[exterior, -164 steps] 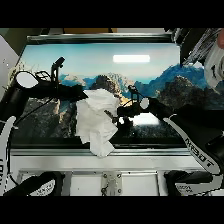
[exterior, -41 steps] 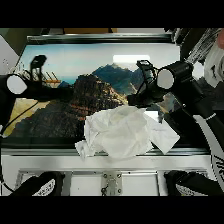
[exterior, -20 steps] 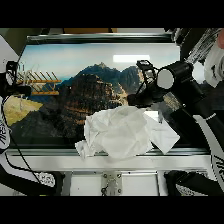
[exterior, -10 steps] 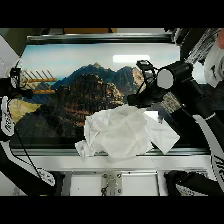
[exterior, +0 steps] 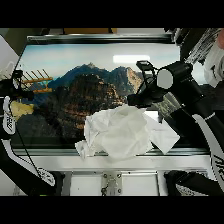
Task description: Fold the clothes and pants, and hang the long-sleeved shirts on hangers.
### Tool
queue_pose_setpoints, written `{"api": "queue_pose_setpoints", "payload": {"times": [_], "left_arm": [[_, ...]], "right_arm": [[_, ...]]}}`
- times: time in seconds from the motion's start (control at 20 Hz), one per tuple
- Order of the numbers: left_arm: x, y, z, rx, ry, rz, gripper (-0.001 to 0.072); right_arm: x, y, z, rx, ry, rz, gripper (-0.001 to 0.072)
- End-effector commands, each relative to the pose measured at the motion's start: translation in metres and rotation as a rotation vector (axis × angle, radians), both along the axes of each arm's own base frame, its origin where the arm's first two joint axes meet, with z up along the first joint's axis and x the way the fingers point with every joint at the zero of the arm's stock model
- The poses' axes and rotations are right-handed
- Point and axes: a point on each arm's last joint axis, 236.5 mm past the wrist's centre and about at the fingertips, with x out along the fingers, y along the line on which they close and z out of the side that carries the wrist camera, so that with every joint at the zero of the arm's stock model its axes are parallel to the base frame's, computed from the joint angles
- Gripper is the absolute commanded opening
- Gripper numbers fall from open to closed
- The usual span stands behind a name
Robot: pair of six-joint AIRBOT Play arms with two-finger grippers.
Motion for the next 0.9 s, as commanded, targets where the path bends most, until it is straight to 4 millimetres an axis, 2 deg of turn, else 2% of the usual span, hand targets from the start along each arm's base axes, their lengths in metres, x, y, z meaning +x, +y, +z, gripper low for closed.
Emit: {"api": "queue_pose_setpoints", "payload": {"times": [0.0, 0.1, 0.2, 0.5, 0.65, 0.85], "left_arm": [[-0.008, -0.006, -0.003, -0.018, 0.036, 0.01, 0.0663], [-0.007, -0.007, 0.004, -0.017, 0.027, 0.013, 0.0663], [-0.002, -0.01, 0.02, -0.009, -0.004, 0.015, 0.0663], [0.012, -0.04, 0.064, -0.052, -0.097, -0.001, 0.0663], [0.014, -0.054, 0.078, -0.052, -0.101, -0.023, 0.0663], [0.008, -0.056, 0.085, -0.061, -0.1, 0.005, 0.0663]], "right_arm": [[0.0, 0.0, 0.0, -0.001, 0.001, 0.001, 0.0013], [0.0, 0.0, -0.001, -0.001, 0.002, 0.0, 0.0012], [0.0, 0.0, -0.001, -0.001, 0.002, 0.0, 0.0013], [0.0, 0.0, -0.001, -0.002, 0.003, 0.001, 0.0013], [0.0, 0.0, -0.001, -0.002, 0.003, 0.0, 0.0013], [0.0, 0.0, -0.001, -0.002, 0.003, 0.0, 0.0013]]}}
